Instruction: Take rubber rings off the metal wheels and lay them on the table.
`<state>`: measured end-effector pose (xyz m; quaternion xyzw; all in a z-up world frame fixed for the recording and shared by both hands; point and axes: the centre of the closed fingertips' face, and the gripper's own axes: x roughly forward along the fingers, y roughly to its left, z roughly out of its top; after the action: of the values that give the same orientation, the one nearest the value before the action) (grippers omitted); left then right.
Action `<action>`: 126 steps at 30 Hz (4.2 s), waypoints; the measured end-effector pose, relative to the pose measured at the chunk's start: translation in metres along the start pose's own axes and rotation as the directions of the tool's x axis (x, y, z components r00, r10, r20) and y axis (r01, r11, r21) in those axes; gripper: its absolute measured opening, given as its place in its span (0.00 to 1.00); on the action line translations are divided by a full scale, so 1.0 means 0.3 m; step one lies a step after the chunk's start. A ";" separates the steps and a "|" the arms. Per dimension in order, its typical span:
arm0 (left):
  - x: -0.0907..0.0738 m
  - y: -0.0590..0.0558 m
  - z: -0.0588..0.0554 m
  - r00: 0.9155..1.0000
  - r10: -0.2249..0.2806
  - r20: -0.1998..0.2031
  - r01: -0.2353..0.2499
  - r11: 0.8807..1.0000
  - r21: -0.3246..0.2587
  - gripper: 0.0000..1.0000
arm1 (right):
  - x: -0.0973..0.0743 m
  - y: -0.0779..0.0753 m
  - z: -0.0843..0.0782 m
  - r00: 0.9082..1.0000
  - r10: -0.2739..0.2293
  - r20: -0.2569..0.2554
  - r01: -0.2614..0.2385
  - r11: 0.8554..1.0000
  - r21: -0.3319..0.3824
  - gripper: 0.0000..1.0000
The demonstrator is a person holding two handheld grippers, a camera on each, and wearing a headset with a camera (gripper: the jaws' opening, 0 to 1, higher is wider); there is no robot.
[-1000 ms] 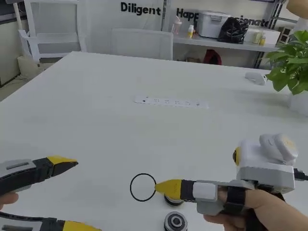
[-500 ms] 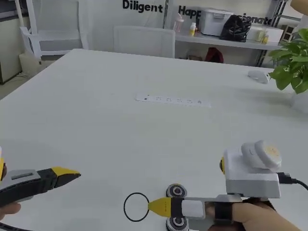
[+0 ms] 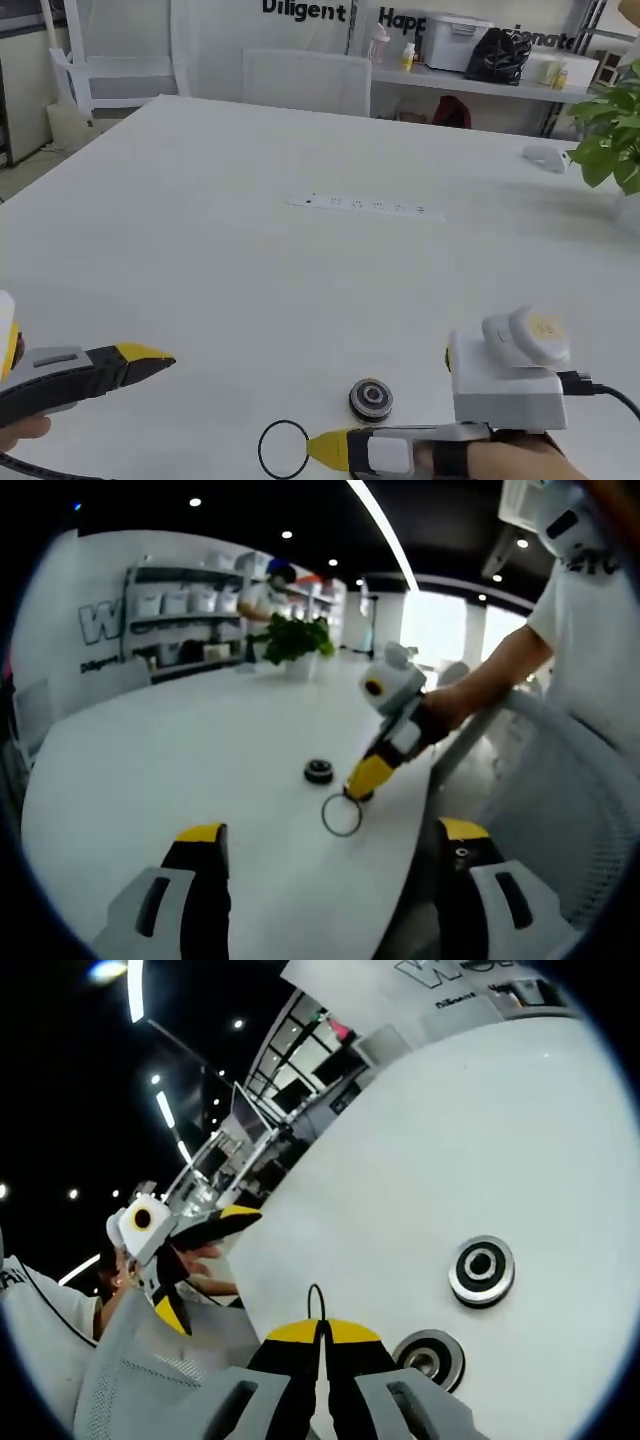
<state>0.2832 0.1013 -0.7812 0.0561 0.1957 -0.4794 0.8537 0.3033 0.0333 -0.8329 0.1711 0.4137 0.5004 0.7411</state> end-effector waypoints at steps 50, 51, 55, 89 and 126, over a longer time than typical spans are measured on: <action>0.010 -0.022 -0.031 0.998 -0.029 -0.052 0.030 1.000 0.005 0.87 | -0.151 -0.060 0.162 0.987 -0.073 0.141 0.100 0.975 -0.196 0.24; 0.010 -0.022 -0.031 0.998 -0.029 -0.052 0.030 1.000 0.005 0.87 | -0.158 -0.060 0.168 0.986 -0.072 0.149 0.101 0.975 -0.196 0.24; 0.011 -0.023 -0.033 0.998 -0.032 -0.055 0.032 0.999 0.004 0.87 | -0.194 -0.066 0.186 0.982 -0.063 0.178 0.098 0.976 -0.195 0.25; -0.018 0.010 0.087 0.996 -0.012 0.088 0.015 0.999 -0.036 0.87 | -0.262 -0.168 0.108 0.981 -0.156 0.115 0.176 0.966 -0.190 0.30; 0.319 -0.184 0.402 0.965 -0.259 -0.042 0.252 0.871 0.423 0.70 | -0.257 -0.205 0.060 0.982 -0.183 0.044 0.188 0.956 -0.227 0.27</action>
<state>0.3151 -0.0386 -0.7027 0.2104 0.0858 -0.6193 0.7516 0.3421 -0.0590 -0.8292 0.0502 0.3589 0.4713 0.8041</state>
